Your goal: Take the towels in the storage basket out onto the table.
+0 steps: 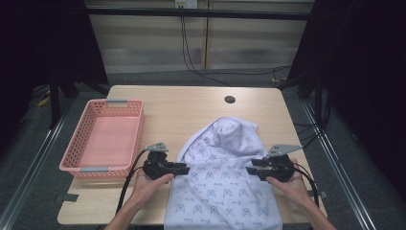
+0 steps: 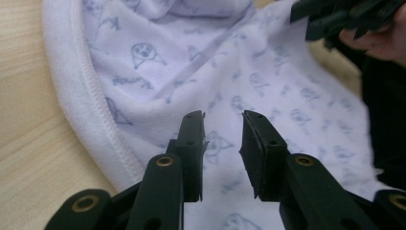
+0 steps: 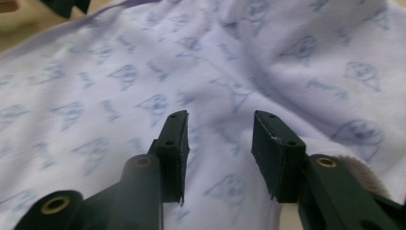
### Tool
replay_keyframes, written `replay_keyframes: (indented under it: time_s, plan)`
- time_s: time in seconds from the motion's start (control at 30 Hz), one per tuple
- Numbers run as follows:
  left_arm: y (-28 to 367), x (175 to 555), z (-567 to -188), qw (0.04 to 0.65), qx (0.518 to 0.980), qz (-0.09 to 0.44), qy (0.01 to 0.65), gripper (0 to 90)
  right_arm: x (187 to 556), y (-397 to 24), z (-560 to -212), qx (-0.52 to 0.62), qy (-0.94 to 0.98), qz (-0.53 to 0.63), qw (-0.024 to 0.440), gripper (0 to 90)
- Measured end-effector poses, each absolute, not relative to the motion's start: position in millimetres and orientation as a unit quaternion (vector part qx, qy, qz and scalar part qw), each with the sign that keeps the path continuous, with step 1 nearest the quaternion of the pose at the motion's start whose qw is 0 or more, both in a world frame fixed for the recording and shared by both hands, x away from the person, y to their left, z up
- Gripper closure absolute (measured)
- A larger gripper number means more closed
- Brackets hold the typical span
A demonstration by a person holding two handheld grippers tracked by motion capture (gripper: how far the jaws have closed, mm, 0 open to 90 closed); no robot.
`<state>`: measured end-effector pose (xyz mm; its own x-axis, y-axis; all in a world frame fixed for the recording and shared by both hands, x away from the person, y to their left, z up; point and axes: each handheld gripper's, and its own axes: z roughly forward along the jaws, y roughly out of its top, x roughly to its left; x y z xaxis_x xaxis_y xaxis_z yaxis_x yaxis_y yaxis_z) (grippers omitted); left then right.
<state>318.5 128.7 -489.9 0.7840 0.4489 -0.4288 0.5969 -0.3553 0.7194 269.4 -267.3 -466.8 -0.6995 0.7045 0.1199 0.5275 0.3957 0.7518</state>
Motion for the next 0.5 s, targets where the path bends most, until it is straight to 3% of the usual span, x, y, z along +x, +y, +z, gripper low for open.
replay_keyframes:
  time_s: [0.17, 0.33, 0.37, 0.43, 0.47, 0.5]
  plan:
    - [129, 321, -498, 0.444, 0.830, -0.051, 0.333, 66.9, 284, -271, -483, 0.400, 0.827, 0.370, 0.137, 50.1]
    - [143, 313, -503, 0.427, 0.836, -0.054, 0.340, 69.4, 280, -279, -496, 0.420, 0.832, 0.341, 0.126, 53.6]
    - [145, 307, -501, 0.418, 0.845, -0.044, 0.331, 69.7, 273, -279, -494, 0.419, 0.840, 0.320, 0.129, 64.2]
    - [149, 300, -500, 0.412, 0.848, -0.050, 0.331, 70.0, 266, -283, -494, 0.428, 0.835, 0.324, 0.122, 76.2]
    - [149, 300, -500, 0.412, 0.848, -0.050, 0.331, 71.1, 266, -283, -494, 0.428, 0.835, 0.324, 0.122, 76.2]
    - [153, 293, -500, 0.408, 0.848, -0.054, 0.333, 72.1, 258, -293, -493, 0.431, 0.834, 0.332, 0.091, 86.3]
